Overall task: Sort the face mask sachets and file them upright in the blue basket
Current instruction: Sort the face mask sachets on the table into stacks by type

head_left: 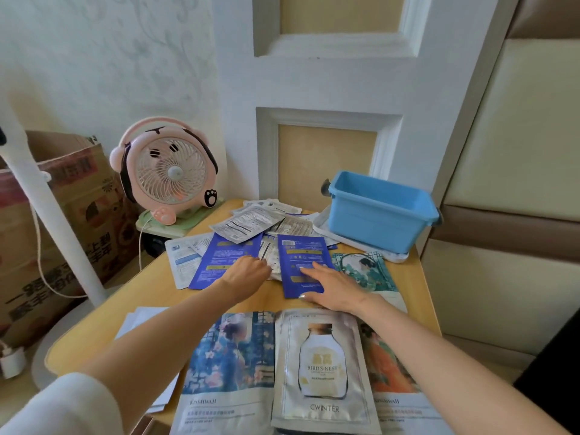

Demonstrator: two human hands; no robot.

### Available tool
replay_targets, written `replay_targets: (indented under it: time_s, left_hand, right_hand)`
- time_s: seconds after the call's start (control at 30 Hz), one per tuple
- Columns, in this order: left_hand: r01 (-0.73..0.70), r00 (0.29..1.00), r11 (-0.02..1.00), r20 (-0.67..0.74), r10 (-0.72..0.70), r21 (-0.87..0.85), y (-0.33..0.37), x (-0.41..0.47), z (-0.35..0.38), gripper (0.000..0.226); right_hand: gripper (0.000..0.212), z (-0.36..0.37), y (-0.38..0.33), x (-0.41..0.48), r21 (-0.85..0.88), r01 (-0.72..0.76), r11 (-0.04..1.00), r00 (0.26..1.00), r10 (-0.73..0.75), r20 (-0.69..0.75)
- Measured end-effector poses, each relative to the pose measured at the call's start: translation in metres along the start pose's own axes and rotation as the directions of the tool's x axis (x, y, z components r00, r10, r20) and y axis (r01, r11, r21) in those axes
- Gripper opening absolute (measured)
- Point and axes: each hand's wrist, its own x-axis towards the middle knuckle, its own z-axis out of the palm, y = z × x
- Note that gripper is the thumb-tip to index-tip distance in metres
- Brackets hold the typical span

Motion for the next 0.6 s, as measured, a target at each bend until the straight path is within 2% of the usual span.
replay_targets:
  time_s: [0.1,0.2,0.33,0.37,0.43,0.47,0.53,0.57,0.6]
  left_hand:
    - [0.018,0.999,0.999,-0.028,-0.019,-0.034,0.002,-0.006,0.0,0.035]
    - [0.039,0.999,0.994,0.003,-0.039,-0.106,0.006,-0.004,-0.002,0.031]
    - [0.081,0.993,0.951,0.102,-0.053,-0.299,0.013,0.003,-0.003,0.053]
    - [0.111,0.991,0.908,0.114,-0.07,-0.405,0.014,0.004,-0.003,0.054]
    - [0.176,0.98,0.7,0.058,-0.189,-0.692,0.016,0.005,-0.007,0.048]
    - [0.188,0.953,0.584,0.002,-0.304,-0.789,0.015,0.006,-0.011,0.045]
    - [0.224,0.811,0.494,-0.12,-0.573,-0.84,0.004,0.011,-0.017,0.042]
    - [0.262,0.724,0.445,-0.13,-0.677,-0.856,-0.006,0.014,-0.017,0.042]
    - [0.306,0.648,0.357,-0.081,-0.757,-0.883,-0.018,0.015,-0.016,0.045]
  right_hand:
    - [0.051,0.001,-0.004,0.005,-0.19,0.089,0.978,0.994,-0.098,-0.041]
    - [0.048,-0.004,-0.007,0.013,-0.367,0.161,0.916,0.98,-0.192,-0.052]
    - [0.05,-0.017,-0.009,0.029,-0.303,0.175,0.937,0.977,-0.203,-0.065]
    - [0.047,-0.017,-0.01,0.034,-0.318,0.204,0.926,0.972,-0.231,-0.049]
    - [0.036,-0.017,-0.011,0.04,-0.372,0.277,0.886,0.95,-0.311,-0.032]
    - [0.031,-0.017,-0.011,0.042,-0.387,0.29,0.875,0.938,-0.341,-0.068]
    - [0.03,-0.018,-0.009,0.048,-0.425,0.253,0.869,0.873,-0.394,-0.287]
    - [0.044,-0.019,-0.009,0.052,-0.408,0.219,0.886,0.845,-0.381,-0.374]
    - [0.055,-0.02,-0.011,0.058,-0.373,0.216,0.902,0.793,-0.385,-0.473]
